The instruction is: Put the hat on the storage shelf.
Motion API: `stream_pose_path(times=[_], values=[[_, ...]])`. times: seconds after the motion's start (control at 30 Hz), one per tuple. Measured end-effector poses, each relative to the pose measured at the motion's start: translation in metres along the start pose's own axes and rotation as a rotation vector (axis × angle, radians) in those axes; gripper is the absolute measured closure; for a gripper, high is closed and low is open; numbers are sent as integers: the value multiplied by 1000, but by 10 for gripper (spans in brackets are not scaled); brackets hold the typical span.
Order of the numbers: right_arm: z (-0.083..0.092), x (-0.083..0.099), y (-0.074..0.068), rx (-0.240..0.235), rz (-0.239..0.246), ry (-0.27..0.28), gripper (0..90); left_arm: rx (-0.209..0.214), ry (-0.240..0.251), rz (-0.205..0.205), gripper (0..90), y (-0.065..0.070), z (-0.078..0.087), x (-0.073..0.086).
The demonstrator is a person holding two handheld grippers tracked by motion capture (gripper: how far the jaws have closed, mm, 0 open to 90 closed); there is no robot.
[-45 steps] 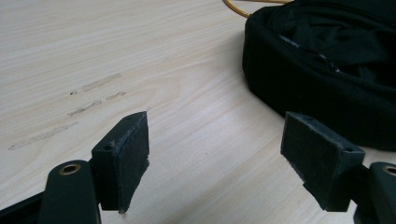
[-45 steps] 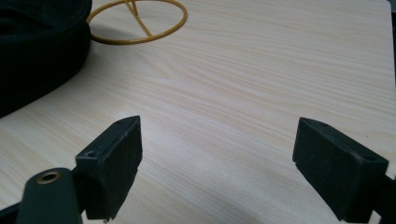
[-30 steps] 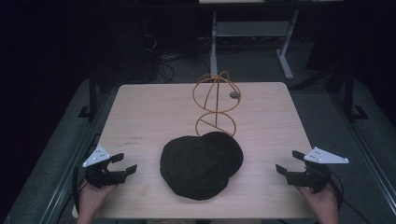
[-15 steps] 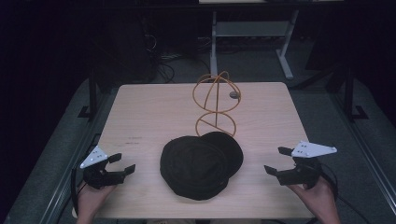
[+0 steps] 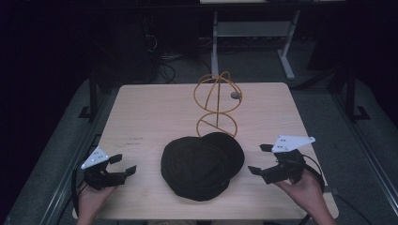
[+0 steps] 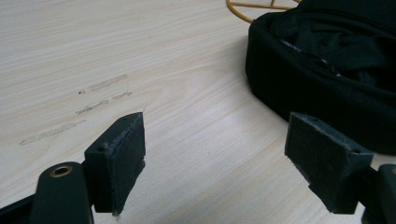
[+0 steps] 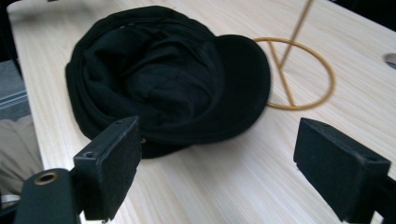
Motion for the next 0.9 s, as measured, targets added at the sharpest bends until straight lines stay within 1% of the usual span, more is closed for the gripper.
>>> stream_pose_path(times=[0.03,0.07,0.13,0.17,0.3,0.33,0.37,0.4,0.43,0.5,0.53,0.57,0.67,0.7,0.8,0.9], values=[[-3,-2,-1,-7,8,-6,146,-1,2,-2,197,0,0,0],[-10,-7,-6,-32,9,-26,147,0,1,2,197,0,0,0],[-12,-8,-8,-38,11,-31,147,1,-2,-3,197,0,0,0],[-20,-12,-14,-58,28,-46,151,2,-3,-6,197,0,-1,0],[-31,-20,-25,-91,57,-66,167,4,-8,-6,197,1,-1,0],[-31,-20,-25,-91,57,-66,167,4,-8,-6,197,1,-1,0],[-36,-24,-31,-110,79,-77,193,5,-8,-6,197,1,-1,0],[-36,-24,-31,-110,79,-77,193,5,-8,-6,197,1,-1,0],[-42,-27,-37,-127,101,-95,204,6,-7,-9,197,1,-1,0],[-44,-28,-39,-132,110,-98,211,5,-4,-4,197,1,-1,0],[-48,-30,-42,-139,127,-106,218,5,-5,-5,197,1,-1,0],[-52,-32,-46,-150,134,-115,234,6,-3,-5,197,0,-1,0],[-57,-33,-50,-163,141,-123,243,5,-6,-8,197,0,-1,0],[-63,-34,-54,-176,150,-135,247,6,-4,-6,197,0,-1,0],[-69,-35,-61,-201,150,-149,263,5,-4,-6,197,0,-1,0],[-73,-36,-65,-214,170,-159,272,6,-8,-5,197,0,-1,0]])
Point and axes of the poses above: each handheld gripper's, and its own axes: z roughly backward along the jaws, x roughly out of its underside, y roughly to its right, the point moved 10 cm from there along -z, roughly forward along the jaws, and after that the axes turned 7 degrees about -x, right-handed, at the moved point
